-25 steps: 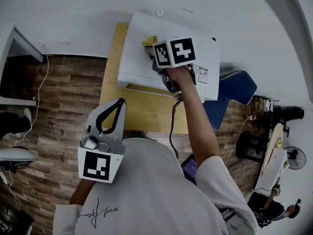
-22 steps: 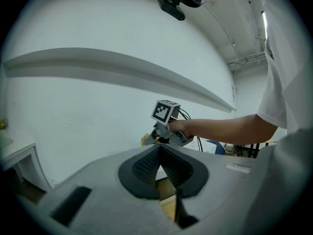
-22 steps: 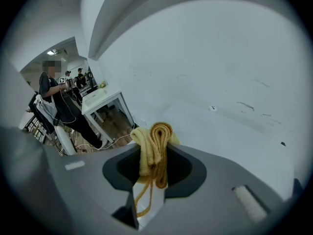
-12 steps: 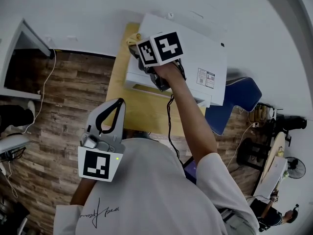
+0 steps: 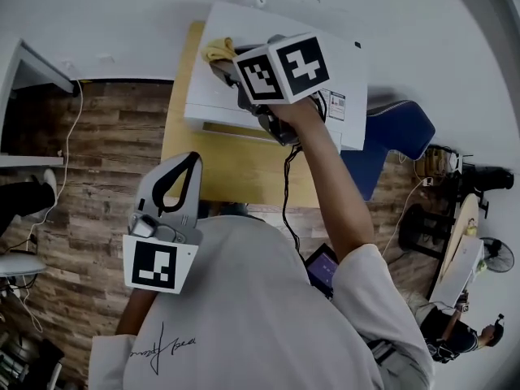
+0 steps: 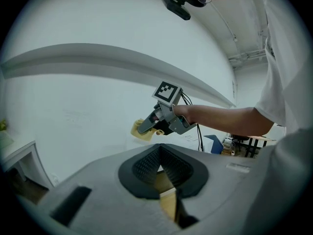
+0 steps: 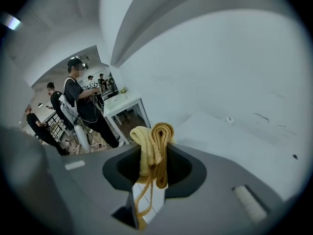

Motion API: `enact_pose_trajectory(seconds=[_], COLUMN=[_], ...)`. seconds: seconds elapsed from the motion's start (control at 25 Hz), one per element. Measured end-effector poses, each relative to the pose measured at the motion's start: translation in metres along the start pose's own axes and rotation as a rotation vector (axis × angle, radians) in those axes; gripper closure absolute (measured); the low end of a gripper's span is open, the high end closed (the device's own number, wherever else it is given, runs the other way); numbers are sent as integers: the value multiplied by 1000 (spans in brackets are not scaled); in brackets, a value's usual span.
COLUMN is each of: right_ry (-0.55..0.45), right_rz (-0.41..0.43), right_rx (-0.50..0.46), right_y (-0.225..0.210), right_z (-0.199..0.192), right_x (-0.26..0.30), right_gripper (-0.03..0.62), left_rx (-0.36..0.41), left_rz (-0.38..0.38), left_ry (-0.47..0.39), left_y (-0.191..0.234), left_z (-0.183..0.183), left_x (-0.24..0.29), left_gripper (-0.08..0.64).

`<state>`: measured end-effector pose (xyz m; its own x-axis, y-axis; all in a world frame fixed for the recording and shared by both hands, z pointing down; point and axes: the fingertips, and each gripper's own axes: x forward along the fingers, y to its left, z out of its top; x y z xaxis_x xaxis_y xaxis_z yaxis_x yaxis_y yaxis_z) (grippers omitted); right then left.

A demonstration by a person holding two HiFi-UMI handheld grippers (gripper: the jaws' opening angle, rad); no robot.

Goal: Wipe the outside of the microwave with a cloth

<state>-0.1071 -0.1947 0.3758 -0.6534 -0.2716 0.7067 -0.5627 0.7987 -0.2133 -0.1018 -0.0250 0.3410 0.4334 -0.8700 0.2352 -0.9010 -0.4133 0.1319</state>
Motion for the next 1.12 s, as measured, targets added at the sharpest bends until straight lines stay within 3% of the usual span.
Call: enact_pose_trajectory(seconds=[0.52, 1.12], right_ry=[-16, 12], right_rz=[-152, -309], right_rx=[75, 200], right_y=[-92, -174], right_z=[-51, -131], right_x=[-100, -180], right_gripper=[474, 474], left_rx=[21, 28], left_rz=[-108, -188], left_ry=[21, 13], left_y=[-63, -107], left_z=[1, 3], left_x=[39, 73], left_gripper=[566, 566])
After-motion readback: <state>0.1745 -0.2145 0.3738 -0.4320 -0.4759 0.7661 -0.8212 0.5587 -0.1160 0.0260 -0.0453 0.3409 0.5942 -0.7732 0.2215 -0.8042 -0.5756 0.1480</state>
